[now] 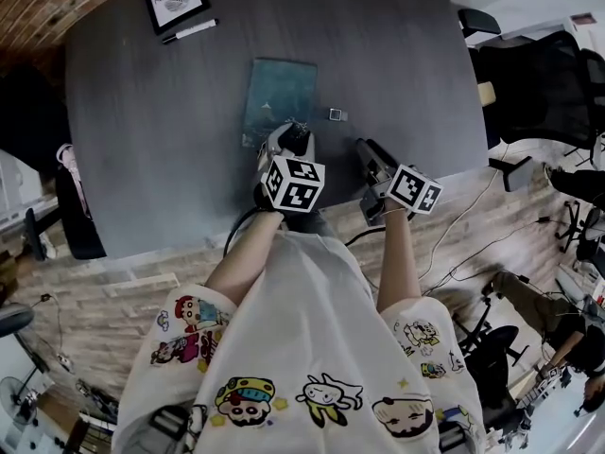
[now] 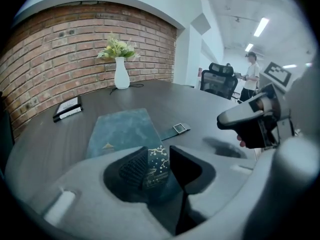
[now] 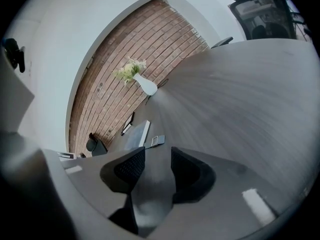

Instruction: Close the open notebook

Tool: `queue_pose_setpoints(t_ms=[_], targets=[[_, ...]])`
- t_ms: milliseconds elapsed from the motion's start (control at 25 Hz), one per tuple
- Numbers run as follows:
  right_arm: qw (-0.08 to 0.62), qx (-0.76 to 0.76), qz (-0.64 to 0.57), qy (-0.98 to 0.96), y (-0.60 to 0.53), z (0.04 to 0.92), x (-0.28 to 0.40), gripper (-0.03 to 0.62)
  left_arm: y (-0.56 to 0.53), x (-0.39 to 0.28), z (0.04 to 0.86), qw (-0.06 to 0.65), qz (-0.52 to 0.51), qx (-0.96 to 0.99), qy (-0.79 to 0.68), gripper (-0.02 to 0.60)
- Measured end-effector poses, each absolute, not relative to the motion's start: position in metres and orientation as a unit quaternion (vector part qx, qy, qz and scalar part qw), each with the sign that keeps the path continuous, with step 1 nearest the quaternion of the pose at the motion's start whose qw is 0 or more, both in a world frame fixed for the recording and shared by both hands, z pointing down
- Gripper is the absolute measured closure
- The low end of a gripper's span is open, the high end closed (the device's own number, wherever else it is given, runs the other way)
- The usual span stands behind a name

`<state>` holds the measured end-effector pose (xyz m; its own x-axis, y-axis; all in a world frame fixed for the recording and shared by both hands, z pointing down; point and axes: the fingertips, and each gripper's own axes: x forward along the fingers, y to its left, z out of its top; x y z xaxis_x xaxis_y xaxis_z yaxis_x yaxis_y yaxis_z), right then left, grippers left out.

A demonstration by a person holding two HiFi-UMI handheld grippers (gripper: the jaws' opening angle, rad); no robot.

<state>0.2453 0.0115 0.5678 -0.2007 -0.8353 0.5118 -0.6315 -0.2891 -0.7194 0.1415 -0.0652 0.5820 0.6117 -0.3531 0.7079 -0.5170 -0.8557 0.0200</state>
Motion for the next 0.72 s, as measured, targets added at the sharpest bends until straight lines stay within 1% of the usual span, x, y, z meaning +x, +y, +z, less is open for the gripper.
queue_pose_setpoints(t_ms=[280, 440, 720], targets=[[0.083, -0.614, -0.494, 0.61, -0.004, 0.557, 0.244, 0.418, -0.079, 0.136, 0.558, 0.136, 0.328, 0.901, -0.249, 0.436], [0.054, -0.609, -0.469, 0.638, -0.019, 0.544, 0.236, 0.418, -0.098, 0.117, 0.537, 0.148, 0.295, 0.904, -0.272, 0.428], [0.019, -0.589, -0.397, 0.704, -0.058, 0.489, 0.203, 0.416, -0.126, 0.078, 0.48, 0.167, 0.218, 0.912, -0.305, 0.428]])
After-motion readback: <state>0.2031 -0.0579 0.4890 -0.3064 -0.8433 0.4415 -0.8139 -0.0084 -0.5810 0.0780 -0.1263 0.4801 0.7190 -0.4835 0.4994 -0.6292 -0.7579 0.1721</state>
